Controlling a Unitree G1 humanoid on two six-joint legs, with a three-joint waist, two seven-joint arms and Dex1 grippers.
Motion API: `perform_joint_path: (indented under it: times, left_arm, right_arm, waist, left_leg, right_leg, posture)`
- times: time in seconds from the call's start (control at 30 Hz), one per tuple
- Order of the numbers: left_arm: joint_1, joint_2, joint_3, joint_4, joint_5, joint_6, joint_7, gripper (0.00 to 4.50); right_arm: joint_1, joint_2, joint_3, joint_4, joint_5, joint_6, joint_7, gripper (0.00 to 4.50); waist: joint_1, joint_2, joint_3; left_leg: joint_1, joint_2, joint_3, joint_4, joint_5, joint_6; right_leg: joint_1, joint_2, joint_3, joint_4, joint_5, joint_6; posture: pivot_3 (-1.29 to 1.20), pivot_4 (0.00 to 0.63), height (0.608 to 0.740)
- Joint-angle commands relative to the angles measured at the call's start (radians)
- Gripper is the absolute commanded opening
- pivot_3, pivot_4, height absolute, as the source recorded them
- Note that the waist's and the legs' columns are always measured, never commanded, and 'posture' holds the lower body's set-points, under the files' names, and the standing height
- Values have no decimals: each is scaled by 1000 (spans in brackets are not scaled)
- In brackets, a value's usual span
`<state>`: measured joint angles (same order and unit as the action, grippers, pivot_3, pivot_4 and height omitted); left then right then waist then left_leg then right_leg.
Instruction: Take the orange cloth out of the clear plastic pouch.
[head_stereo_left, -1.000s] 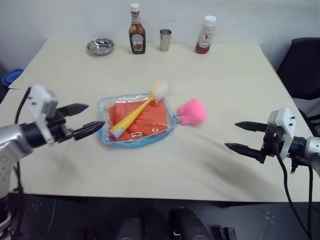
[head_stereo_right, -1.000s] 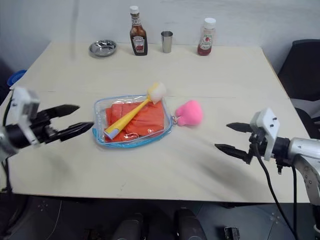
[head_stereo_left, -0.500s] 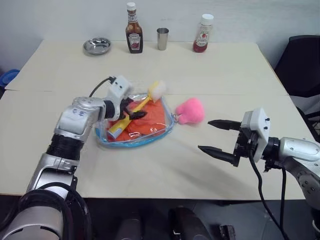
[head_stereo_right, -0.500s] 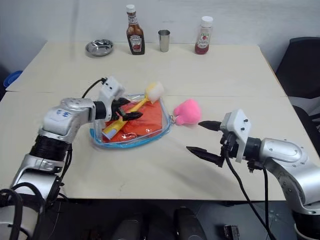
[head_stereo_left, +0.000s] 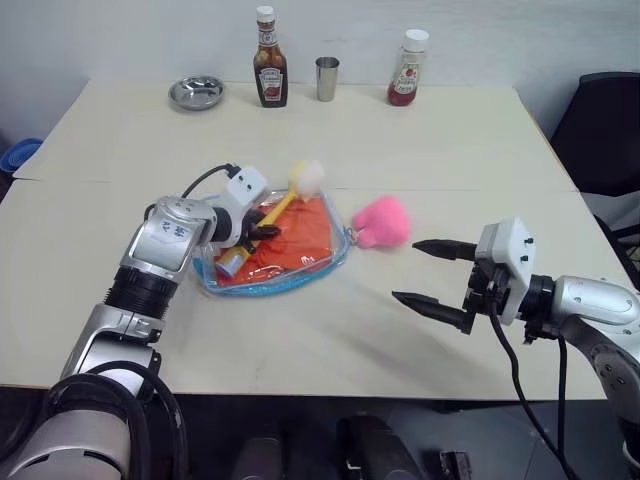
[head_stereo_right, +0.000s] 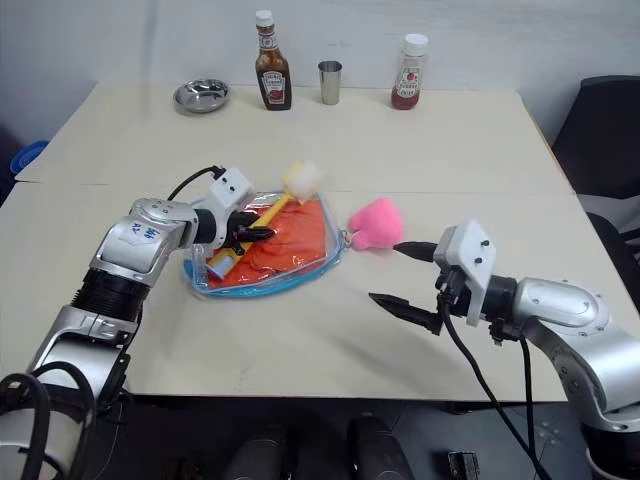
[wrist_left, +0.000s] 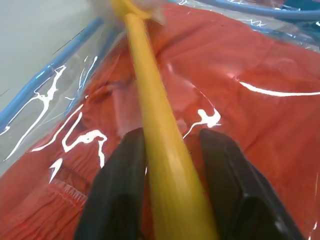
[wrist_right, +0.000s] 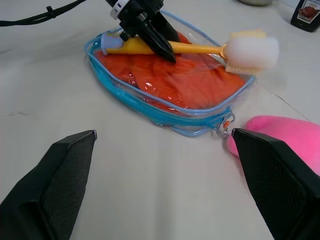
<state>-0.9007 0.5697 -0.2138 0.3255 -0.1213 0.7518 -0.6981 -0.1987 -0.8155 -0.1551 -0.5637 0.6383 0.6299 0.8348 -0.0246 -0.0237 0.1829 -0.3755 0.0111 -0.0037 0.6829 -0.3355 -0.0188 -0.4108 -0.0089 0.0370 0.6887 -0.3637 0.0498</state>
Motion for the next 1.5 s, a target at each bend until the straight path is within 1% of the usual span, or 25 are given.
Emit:
perform_joint_path:
  times: [0.03,0.1,0.17,0.23,0.3,0.4,0.47,0.53,0.6,0.73,0.8,0.87,0.93,1.0,1.1,1.17,1.2,1.3,1.33,1.43,1.5]
  left_arm:
    - [1,-4,75,-50,-27,63,24,931]
    - [1,-10,138,-80,-64,116,37,931]
    - [-3,-5,229,-112,-106,180,67,931]
    - [3,22,332,-136,-129,226,116,931]
    - [37,79,429,-154,-126,239,163,931]
    - [106,168,529,-159,-108,226,217,931]
    - [187,242,615,-134,-88,198,249,931]
    - [274,300,662,-104,-66,152,267,931]
    - [328,324,692,-80,-64,122,280,931]
    - [452,324,722,-10,-45,0,305,931]
    - [479,309,731,29,-49,-56,317,931]
    - [499,307,734,47,-43,-89,338,1638]
    - [522,310,741,30,-52,-91,341,2111]
    - [550,321,753,-6,-65,-65,332,2819]
    - [598,354,790,-52,-74,-28,323,3731]
    - [617,387,831,-107,-104,38,299,4331]
    - [620,398,845,-128,-118,64,288,4468]
    - [638,458,865,-273,-208,155,170,4468]
    - [637,488,860,-349,-258,182,108,4468]
    - [640,550,793,-550,-384,168,-81,4468]
    - [622,571,703,-672,-451,151,-165,4468]
  right_arm:
    - [-27,2,6,3,-10,-30,8,4500]
    - [-42,4,19,13,-13,-34,19,4500]
    - [-65,5,34,27,-13,-37,33,4500]
    - [-92,7,48,43,-9,-40,52,4500]
    - [-124,13,67,65,-8,-43,71,4500]
    - [-165,29,102,101,-20,-53,99,4500]
    - [-195,43,140,134,-39,-71,124,4500]
    - [-222,59,169,161,-54,-86,144,4500]
    - [-241,71,185,180,-63,-97,157,4500]
    - [-269,97,211,211,-72,-108,181,4500]
    - [-279,109,219,225,-68,-105,189,4500]
    - [-284,109,228,235,-81,-112,199,4500]
    - [-283,106,225,237,-86,-115,206,4500]
    - [-283,102,216,238,-82,-111,214,4500]
    - [-277,92,203,235,-83,-110,218,4500]
    - [-267,85,189,228,-83,-106,211,4500]
    - [-262,83,184,225,-82,-104,208,4500]
    - [-229,66,163,205,-76,-100,201,4500]
    - [-213,59,153,195,-74,-98,198,4500]
    - [-173,42,130,168,-71,-90,189,4500]
    - [-155,35,115,154,-68,-83,180,4500]
  waist:
    - [-1,0,0]
    - [-2,0,0]
    - [-1,0,0]
    - [-4,0,0]
    - [-10,0,0]
    - [-13,0,0]
    - [-12,0,0]
    - [-8,0,0]
    - [-3,-1,0]
    - [20,-2,-1]
    - [25,-2,-1]
    - [26,-3,-1]
    - [23,-3,-1]
    - [21,-3,-1]
    - [11,-3,-1]
    - [3,-3,-1]
    - [1,-3,-1]
    - [-2,-3,-1]
    - [-1,-3,-1]
    - [2,-3,0]
    - [1,-1,0]
  left_leg:
    - [0,0,0,0,0,0]
    - [0,0,0,0,0,0]
    - [0,0,0,0,0,0]
    - [0,0,0,0,0,0]
    - [0,0,0,0,0,0]
    - [0,1,-1,-1,0,0]
    - [0,1,-1,-1,0,-1]
    - [0,1,-1,-1,0,-1]
    - [0,0,-1,-1,0,-1]
    - [0,-1,-3,0,-1,0]
    - [0,-1,-3,0,-1,0]
    - [-1,-2,-4,0,-1,1]
    - [-1,-1,-4,0,-3,4]
    - [-1,-1,-4,-1,-3,4]
    - [-1,-1,-4,-1,-3,3]
    - [-1,-1,-4,-1,-3,3]
    - [-1,-1,-4,-2,-4,4]
    - [-1,-1,-5,-2,-4,4]
    - [-1,-1,-5,-2,-4,4]
    - [-1,-1,-6,-2,-4,3]
    - [-1,-1,-6,-2,-3,2]
  right_leg:
    - [0,0,0,0,0,0]
    - [0,0,0,1,0,0]
    - [-1,0,0,1,0,0]
    - [-1,0,0,1,0,0]
    - [-1,0,0,1,0,0]
    - [-3,1,1,1,0,0]
    - [-3,1,0,1,0,0]
    - [-3,0,0,1,0,0]
    - [-2,0,0,0,0,0]
    - [-1,-3,-2,-1,0,0]
    - [-1,-3,-2,-2,0,0]
    - [-1,-4,-3,-3,0,0]
    - [-1,-3,-3,-3,0,0]
    - [-1,-3,-3,-3,0,0]
    - [-2,-3,-3,-2,0,0]
    - [-2,-2,-3,-2,0,0]
    - [-2,-2,-3,-2,0,0]
    - [-2,-3,-3,-2,0,0]
    - [-2,-3,-3,-2,0,0]
    - [1,-3,-4,-5,0,0]
    - [2,-4,-4,-6,0,0]
  posture:
    - [0,150,740]
    - [0,150,740]
    - [0,150,740]
    - [0,150,740]
    - [0,150,740]
    - [0,150,740]
    - [0,150,740]
    - [0,150,740]
    - [0,150,740]
    - [0,150,740]
    - [0,150,740]
    - [0,150,740]
    - [0,150,740]
    - [0,150,740]
    - [0,150,740]
    - [0,150,740]
    - [0,150,740]
    - [0,150,740]
    - [0,150,740]
    - [0,150,740]
    - [0,150,740]
